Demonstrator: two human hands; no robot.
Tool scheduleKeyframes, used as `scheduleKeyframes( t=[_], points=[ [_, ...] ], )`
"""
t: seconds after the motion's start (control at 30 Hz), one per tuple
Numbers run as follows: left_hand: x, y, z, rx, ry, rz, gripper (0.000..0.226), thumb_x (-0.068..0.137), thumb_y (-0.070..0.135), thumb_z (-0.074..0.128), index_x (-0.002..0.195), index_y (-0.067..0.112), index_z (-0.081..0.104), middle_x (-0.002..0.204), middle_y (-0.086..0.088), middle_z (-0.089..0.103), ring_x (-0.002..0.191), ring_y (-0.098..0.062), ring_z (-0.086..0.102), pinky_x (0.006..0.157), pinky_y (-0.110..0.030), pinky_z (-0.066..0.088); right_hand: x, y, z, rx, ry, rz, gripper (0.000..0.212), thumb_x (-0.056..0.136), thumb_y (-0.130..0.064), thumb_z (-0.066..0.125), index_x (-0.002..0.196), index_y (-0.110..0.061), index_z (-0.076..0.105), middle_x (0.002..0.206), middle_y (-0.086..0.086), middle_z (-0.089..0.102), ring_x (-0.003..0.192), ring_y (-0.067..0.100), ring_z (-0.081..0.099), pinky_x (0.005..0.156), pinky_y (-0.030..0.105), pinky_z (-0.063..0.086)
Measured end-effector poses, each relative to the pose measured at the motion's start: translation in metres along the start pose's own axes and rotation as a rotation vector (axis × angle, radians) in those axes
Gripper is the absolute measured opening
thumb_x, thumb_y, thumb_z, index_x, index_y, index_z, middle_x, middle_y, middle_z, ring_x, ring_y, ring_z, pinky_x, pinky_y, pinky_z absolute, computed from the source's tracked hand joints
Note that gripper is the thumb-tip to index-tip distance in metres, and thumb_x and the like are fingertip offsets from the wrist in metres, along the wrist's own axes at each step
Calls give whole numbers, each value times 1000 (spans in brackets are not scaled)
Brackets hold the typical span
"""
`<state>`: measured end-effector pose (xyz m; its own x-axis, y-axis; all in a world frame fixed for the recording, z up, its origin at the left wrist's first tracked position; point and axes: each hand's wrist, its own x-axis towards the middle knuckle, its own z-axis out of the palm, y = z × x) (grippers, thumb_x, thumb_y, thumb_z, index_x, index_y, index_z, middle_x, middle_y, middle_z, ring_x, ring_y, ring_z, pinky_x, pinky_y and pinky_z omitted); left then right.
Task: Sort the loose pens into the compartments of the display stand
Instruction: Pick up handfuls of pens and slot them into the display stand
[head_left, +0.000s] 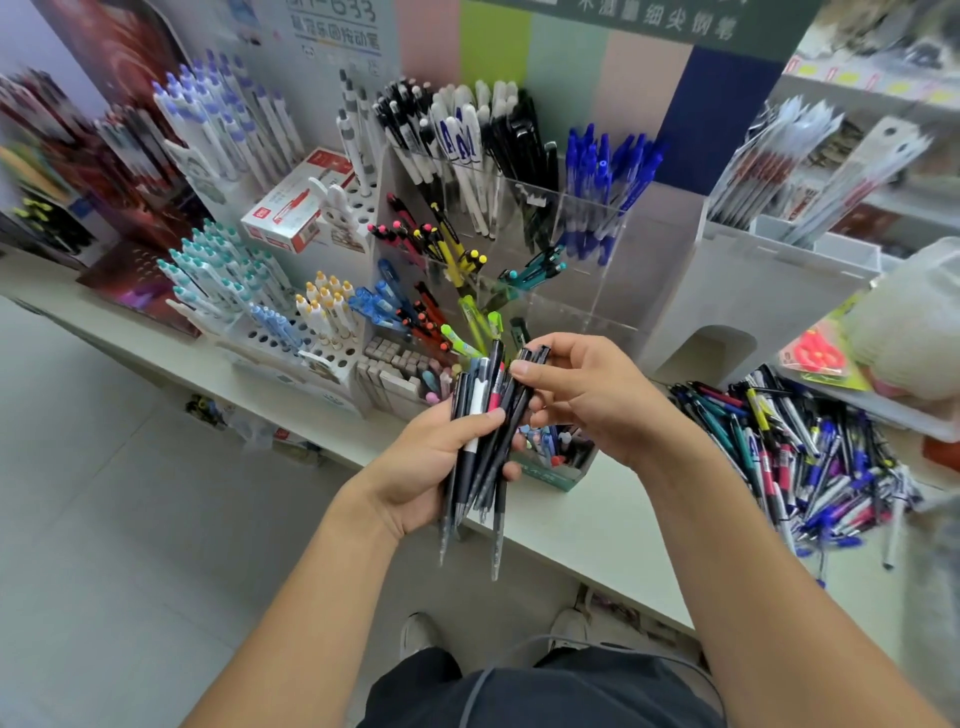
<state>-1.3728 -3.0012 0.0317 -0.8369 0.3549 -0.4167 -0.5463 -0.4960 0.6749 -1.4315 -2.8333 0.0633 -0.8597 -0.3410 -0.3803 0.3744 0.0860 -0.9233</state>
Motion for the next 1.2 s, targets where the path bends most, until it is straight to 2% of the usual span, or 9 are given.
scheduleKeyframes(
  t=[0.13,0.27,0.4,0.6,0.83,1.0,1.07,1.1,1.2],
  points=[
    [1,-3,-4,32,110,32,38,98,2,56,134,-10,51,109,-23,62,84,-21,63,64,-32,56,-4,-3,-8,-2,22,4,4,95,-2,64,92,-3,62,64,7,64,51,11,59,51,20,53],
    [-1,-3,-4,91,152,39,25,96,1,58,120,-5,59,91,-14,70,77,-19,66,61,-29,57,-6,-6,-8,-79,-2,30,4,94,1,65,91,-2,64,70,14,66,50,13,56,46,19,47],
    [-2,-4,-4,154,146,41,21,97,2,57,118,-2,62,98,-16,71,79,-21,69,65,-30,59,-5,-3,-2,-218,6,42,10,94,-1,66,104,0,65,60,10,61,45,13,52,43,19,44],
    [1,-7,-4,156,127,72,24,96,-2,58,120,1,62,101,-20,72,84,-27,71,76,-35,61,-6,-2,2,-236,23,89,12,89,-3,72,95,8,69,66,16,63,44,9,54,44,17,47],
    [0,-7,-5,116,155,55,23,98,2,58,121,0,60,104,-24,72,89,-34,72,80,-42,62,-3,-6,-6,-269,-32,100,12,95,-4,66,92,7,69,57,5,63,46,8,54,45,16,45],
    [-1,-2,-18,275,199,37,19,100,7,58,116,-2,60,102,-16,72,94,-39,69,89,-52,56,-1,-13,-28,-169,-19,53,12,96,-6,65,99,6,65,78,19,55,55,12,47,43,15,39],
    [-2,-1,-18,297,188,14,15,100,12,59,104,-2,59,89,-17,67,80,-32,67,79,-49,59,1,-17,-34,-107,-24,23,10,95,-6,65,99,4,65,85,21,57,56,11,47,43,15,39],
    [-4,-1,-16,280,181,14,16,100,15,59,97,0,55,78,-12,61,69,-24,63,67,-40,60,2,-18,-35,-96,-22,6,9,95,-5,64,99,4,65,86,21,59,56,10,48,43,14,39],
    [-2,-6,-15,175,165,21,27,93,22,66,107,12,46,63,3,38,49,-9,38,44,-20,40,5,-17,-36,-135,7,-33,7,96,0,62,101,3,67,77,12,61,52,8,49,42,14,40]
  ],
)
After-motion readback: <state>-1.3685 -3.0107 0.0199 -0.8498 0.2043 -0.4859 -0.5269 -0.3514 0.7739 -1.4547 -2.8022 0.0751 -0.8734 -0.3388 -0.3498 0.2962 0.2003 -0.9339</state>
